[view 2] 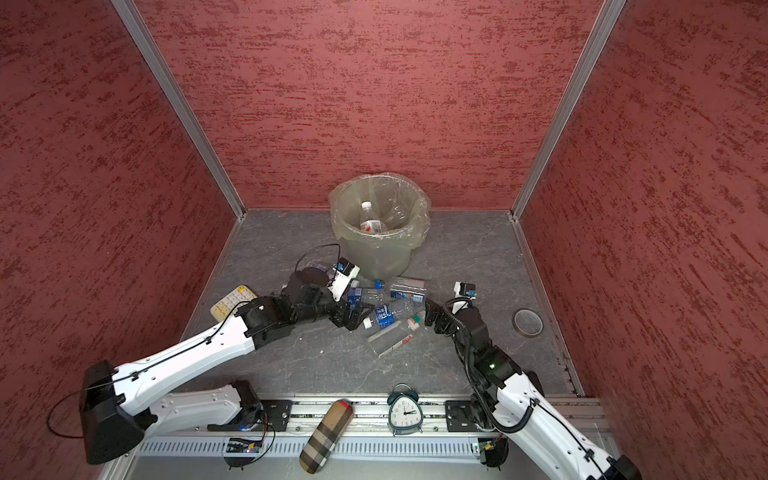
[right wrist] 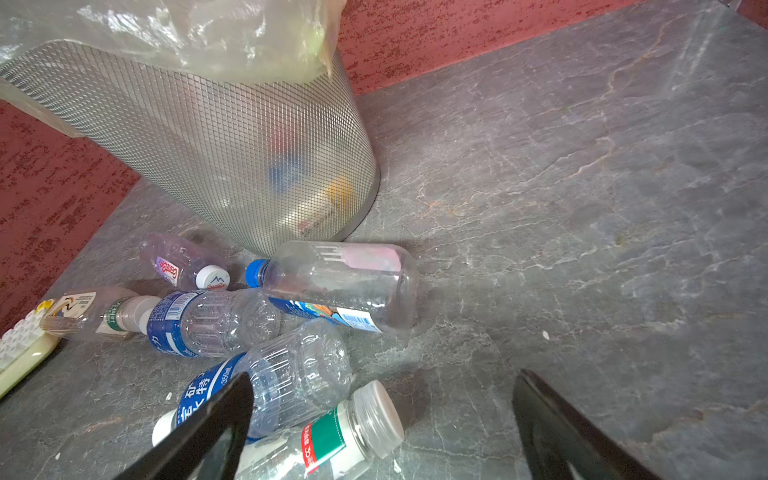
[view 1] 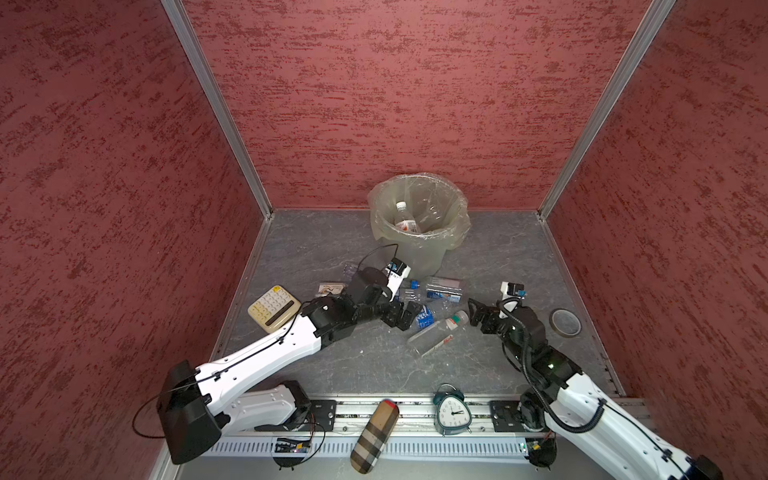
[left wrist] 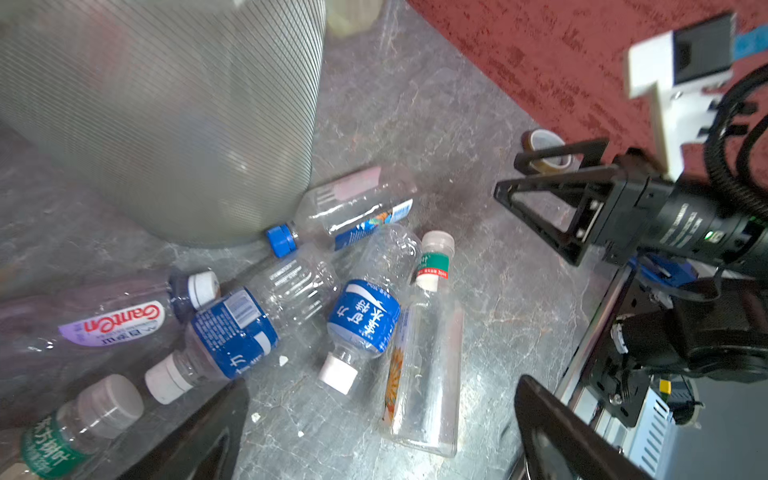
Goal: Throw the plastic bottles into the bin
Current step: 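Lower the left gripper onto the green-capped clear bottle and close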
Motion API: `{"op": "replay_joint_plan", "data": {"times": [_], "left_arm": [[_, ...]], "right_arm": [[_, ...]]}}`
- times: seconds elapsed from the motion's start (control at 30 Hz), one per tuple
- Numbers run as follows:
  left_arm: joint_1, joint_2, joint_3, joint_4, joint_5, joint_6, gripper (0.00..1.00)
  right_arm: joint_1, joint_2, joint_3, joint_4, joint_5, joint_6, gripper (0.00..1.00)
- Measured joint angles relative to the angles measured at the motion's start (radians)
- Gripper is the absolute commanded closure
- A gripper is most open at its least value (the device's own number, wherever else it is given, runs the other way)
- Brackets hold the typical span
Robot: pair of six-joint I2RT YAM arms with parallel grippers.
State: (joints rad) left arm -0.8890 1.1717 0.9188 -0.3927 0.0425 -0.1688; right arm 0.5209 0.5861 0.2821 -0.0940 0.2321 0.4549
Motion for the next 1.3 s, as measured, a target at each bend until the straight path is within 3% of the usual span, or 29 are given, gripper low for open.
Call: {"op": "replay_joint_plan", "data": {"times": [0.53, 0.9, 1.3], "left_arm": [[-0.184, 0.284, 0.053, 0.007, -0.018, -0.021, 0.00], [-0.206, 0.435, 0.135, -0.040, -0.024, -0.021, 0.05], [-0.207, 0.485, 0.161, -0.081, -0.029, -0.015, 0.06]], "right_arm": [[0.000, -0.064, -0.007, 0.003, -0.018, -0.018, 0.02], [0.000, -0.056, -0.006, 0.008, -0.020, -0.018, 0.02], [0.000, -0.049, -0.006, 0.015, -0.024, -0.018, 0.02]]}}
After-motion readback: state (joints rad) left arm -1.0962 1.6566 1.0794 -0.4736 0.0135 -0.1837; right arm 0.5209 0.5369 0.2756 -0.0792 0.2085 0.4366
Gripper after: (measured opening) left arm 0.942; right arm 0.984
